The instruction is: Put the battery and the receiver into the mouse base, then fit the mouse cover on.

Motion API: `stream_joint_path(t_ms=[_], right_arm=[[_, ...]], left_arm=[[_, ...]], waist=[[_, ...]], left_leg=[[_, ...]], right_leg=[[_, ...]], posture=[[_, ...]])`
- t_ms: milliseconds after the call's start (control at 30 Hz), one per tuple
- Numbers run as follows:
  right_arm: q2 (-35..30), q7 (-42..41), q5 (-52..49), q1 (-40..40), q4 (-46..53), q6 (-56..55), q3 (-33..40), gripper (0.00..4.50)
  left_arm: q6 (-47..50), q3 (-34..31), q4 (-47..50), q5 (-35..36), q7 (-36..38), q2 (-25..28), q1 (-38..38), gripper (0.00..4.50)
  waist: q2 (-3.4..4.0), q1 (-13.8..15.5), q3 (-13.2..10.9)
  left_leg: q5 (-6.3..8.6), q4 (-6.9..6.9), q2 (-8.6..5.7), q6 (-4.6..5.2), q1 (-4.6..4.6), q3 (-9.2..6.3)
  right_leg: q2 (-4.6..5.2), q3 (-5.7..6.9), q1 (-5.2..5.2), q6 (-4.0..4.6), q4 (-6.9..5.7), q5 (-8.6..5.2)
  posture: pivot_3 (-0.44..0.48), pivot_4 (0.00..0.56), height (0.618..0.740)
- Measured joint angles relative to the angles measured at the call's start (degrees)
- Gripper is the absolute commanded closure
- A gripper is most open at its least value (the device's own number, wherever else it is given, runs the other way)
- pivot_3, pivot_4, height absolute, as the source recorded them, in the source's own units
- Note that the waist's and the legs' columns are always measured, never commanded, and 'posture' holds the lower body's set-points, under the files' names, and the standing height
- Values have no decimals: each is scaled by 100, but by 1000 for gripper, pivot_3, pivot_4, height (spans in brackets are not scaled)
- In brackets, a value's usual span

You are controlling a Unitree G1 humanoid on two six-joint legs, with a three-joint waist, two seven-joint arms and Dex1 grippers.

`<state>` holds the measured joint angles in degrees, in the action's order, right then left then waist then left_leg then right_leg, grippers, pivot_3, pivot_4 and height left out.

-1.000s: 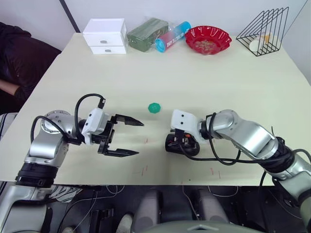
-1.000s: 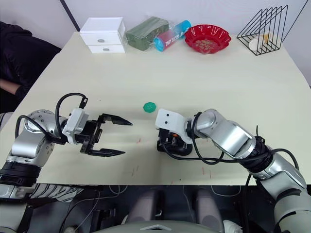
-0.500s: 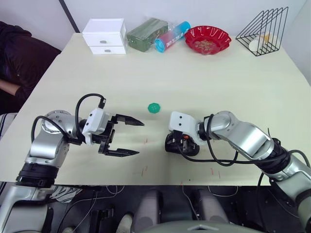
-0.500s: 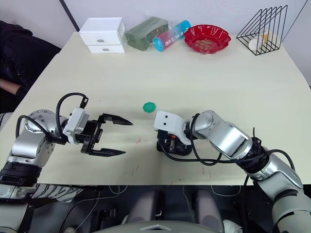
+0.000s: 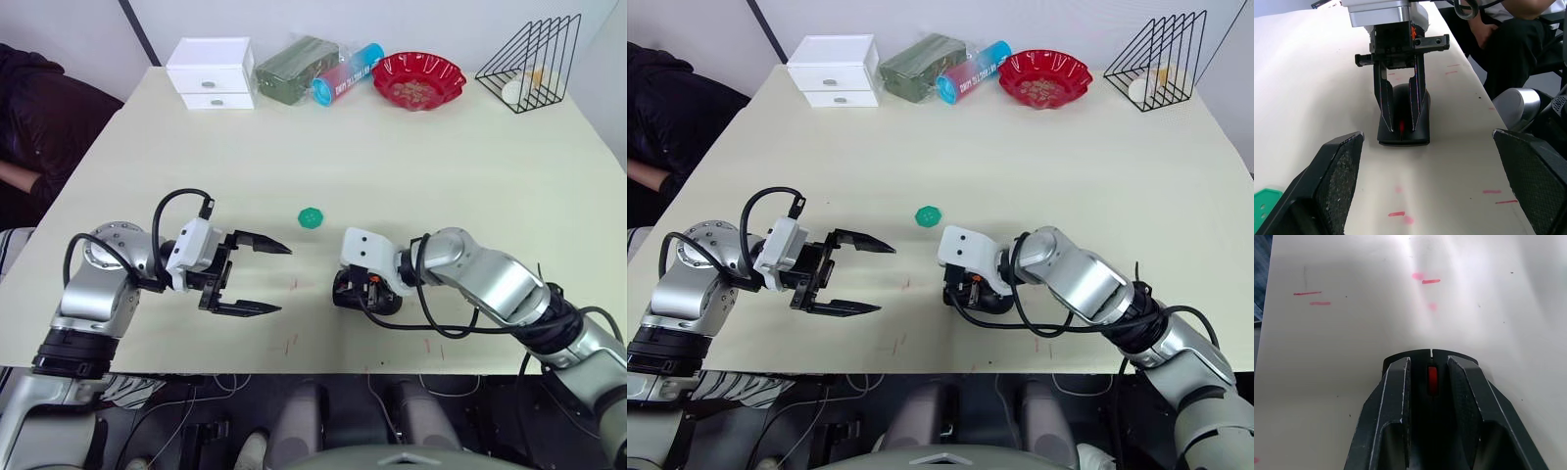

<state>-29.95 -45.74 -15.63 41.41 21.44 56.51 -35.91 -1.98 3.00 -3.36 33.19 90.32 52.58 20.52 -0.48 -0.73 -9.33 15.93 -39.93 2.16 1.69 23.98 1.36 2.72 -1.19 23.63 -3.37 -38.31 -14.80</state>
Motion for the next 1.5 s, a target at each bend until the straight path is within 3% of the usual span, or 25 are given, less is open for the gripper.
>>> stream_joint_path(t_ms=[433, 900, 1100, 1167, 1500], right_arm=[[-96, -80, 67, 8, -13, 163, -52, 3247], [137, -210, -349, -1317, -97, -1739, 1641, 3247], [54, -282, -505, -2477, 93, -2830, 2513, 3247], [-35, -680, -857, -3194, 159, -3243, 2837, 3247], [115, -1326, -1092, -3430, -749, -4235, 3011, 3247]], left_arm=[[0, 1, 0, -4, 0, 1, 1, 0], [-18, 55, -16, -1, 1, 0, 133, 0], [-22, 217, 5, 21, 2, -4, 216, 0], [-20, 224, 25, 74, 2, 7, 257, 0], [-6, 261, 63, 130, 2, 19, 302, 0]], waist=[[-7, 56, 5], [-13, 19, 1], [-14, 13, 0], [-15, 16, 0], [-15, 7, -3]], left_leg=[[0, 0, -2, 0, -4, -1], [0, 0, -1, 0, -2, -1], [0, 0, 0, 0, -2, -1], [0, 1, 0, 0, -3, -1], [0, 1, 1, 0, -12, 9]], right_leg=[[3, 4, -9, 0, 5, 0], [1, 3, -7, -1, 5, 0], [-1, 1, -6, -1, 3, 0], [-1, 1, -8, -1, 5, 0], [-5, -12, -9, -1, 2, 0]], posture=[[0, 150, 740], [0, 150, 740], [0, 150, 740], [0, 150, 740], [0, 150, 740]])
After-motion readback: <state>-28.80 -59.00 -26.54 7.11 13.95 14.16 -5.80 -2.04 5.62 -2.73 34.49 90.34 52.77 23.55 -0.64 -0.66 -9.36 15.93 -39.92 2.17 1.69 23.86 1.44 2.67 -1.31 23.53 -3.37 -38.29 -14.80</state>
